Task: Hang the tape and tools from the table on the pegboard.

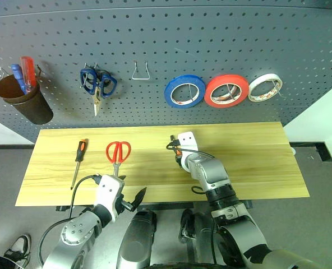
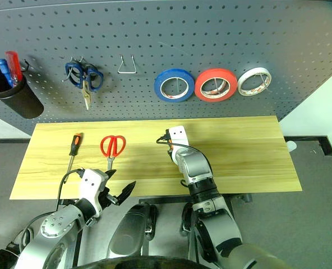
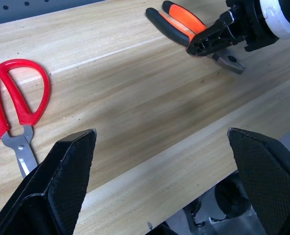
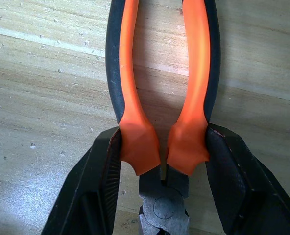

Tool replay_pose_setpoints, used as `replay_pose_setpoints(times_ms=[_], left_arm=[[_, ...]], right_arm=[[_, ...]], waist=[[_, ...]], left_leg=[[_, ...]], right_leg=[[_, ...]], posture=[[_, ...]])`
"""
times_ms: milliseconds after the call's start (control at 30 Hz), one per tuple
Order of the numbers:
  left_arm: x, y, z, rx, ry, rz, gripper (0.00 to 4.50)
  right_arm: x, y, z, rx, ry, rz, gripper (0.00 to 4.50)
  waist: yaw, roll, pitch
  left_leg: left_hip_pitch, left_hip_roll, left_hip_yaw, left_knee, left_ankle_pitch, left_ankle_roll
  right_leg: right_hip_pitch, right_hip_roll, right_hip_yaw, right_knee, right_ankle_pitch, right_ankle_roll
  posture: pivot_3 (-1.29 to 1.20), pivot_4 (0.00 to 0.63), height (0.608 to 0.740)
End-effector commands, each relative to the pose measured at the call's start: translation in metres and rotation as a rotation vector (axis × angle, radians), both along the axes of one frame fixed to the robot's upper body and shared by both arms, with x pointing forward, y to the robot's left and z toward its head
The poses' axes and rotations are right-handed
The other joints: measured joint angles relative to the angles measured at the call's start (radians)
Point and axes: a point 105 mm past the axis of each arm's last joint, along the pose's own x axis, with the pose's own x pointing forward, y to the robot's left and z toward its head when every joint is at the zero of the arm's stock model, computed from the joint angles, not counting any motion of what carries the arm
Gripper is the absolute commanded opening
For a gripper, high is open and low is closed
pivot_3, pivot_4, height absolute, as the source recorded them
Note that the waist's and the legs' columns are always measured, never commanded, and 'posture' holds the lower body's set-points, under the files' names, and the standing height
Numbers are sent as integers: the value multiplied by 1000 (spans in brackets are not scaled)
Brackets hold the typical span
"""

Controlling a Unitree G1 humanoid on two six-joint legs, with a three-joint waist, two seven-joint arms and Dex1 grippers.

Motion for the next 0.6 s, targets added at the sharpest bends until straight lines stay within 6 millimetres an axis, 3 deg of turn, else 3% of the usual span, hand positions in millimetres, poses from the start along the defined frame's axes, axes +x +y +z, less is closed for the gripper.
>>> replay_pose_setpoints(times_ms=[33, 233, 433, 600], left_arm=[[-1, -4, 7, 1, -27, -9, 4500], [0, -2, 8, 4, -32, -10, 4500], [5, 3, 15, -14, -83, -6, 4500], [9, 4, 19, -31, -125, -15, 4500]], right_arm=[[1, 4, 3, -5, -16, 22, 2111], [-2, 12, 13, 29, -58, 103, 2111], [-10, 14, 47, 82, -152, 209, 2111], [-30, 16, 74, 131, -223, 309, 2111]], waist=[[0, 0, 1], [2, 0, 4], [4, 0, 6], [5, -1, 6]], left_leg=[[0, 0, 0, 0, 0, 0], [0, 0, 0, 0, 0, 0], [-4, 0, 0, 0, 0, 0], [-4, 0, 0, 0, 0, 0]], right_leg=[[0, 0, 0, 0, 0, 0], [0, 0, 0, 0, 0, 0], [-4, 0, 0, 0, 0, 0], [-4, -1, 0, 0, 0, 1]], posture=[[447, 290, 676], [451, 283, 676], [450, 267, 676], [439, 255, 676]])
